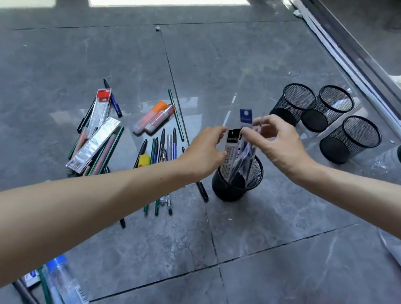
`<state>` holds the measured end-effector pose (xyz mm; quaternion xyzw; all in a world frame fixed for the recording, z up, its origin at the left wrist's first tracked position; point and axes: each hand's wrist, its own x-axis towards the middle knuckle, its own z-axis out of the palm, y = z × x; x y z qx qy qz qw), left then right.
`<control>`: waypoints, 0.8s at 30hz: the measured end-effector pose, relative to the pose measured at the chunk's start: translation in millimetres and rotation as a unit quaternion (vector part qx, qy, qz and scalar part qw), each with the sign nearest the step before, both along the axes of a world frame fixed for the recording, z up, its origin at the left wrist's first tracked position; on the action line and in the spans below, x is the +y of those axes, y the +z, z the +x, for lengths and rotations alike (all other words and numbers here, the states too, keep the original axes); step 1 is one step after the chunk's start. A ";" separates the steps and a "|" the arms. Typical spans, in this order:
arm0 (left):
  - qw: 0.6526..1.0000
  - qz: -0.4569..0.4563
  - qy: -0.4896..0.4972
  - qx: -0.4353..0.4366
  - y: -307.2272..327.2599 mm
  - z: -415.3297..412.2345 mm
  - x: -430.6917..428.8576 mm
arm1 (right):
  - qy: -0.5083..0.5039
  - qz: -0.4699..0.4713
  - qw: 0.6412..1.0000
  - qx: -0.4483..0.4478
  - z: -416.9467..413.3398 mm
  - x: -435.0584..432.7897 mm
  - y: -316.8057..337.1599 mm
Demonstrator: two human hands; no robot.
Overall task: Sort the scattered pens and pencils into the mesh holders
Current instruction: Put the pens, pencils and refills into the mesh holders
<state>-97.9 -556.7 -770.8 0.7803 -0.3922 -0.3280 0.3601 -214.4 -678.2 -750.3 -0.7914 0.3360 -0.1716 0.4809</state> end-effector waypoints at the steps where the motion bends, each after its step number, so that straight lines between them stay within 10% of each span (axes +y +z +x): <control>1: 1.000 0.011 0.005 -0.012 -1.3 1.3 1.0 | -0.019 0.002 1.000 -0.002 -0.4 -2.0 -1.0; 15: 0.997 0.074 0.003 0.033 -9.2 -0.5 7.2 | -0.055 -0.053 0.997 -0.002 1.6 1.7 -3.0; 24: 0.992 0.079 -0.030 0.093 -13.0 -6.2 8.0 | 0.326 -0.351 0.859 0.180 -36.3 22.1 -31.6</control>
